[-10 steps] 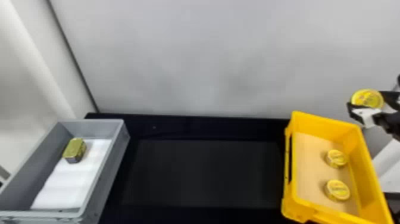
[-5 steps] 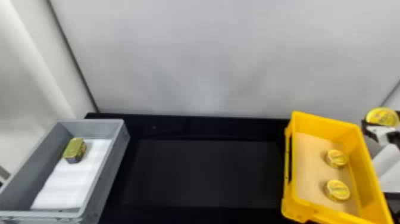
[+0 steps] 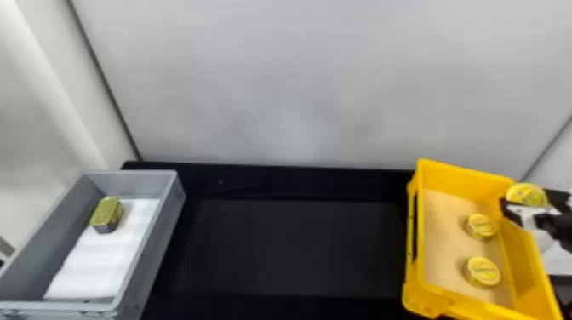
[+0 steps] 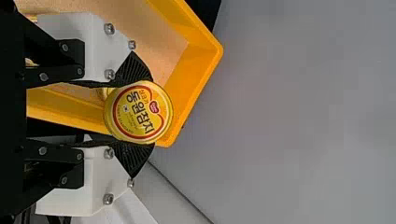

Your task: Pick up the round yellow can and place it in the yellow rectangular box

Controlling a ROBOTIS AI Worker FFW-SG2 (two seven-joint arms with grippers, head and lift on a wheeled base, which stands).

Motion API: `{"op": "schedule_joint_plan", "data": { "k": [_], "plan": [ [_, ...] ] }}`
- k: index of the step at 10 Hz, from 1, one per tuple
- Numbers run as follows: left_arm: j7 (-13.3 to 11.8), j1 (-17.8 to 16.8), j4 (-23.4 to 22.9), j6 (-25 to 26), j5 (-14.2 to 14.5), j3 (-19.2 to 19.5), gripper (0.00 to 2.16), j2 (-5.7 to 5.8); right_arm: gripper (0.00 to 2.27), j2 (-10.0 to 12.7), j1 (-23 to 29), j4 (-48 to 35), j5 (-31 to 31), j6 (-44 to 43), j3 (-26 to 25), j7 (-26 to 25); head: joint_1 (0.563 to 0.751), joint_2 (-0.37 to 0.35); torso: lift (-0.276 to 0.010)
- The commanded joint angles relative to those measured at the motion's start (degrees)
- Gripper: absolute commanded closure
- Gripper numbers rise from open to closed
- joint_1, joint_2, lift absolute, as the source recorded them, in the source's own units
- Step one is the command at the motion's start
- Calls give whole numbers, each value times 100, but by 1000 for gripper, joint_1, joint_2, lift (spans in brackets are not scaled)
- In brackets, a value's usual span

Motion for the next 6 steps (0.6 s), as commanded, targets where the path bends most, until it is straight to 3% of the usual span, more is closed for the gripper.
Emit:
{"op": "schedule_joint_plan", "data": {
  "k": [1,6],
  "plan": [
    [1,0,9,1,0,-16,96,-15,739,-2,-118,441,-99,-95,141,-2,694,14,-60],
    [9,0,9,1,-9,-33,96,-15,737,-11,-329,1391,-318,-289,431,-81,694,14,-60]
  ]
}}
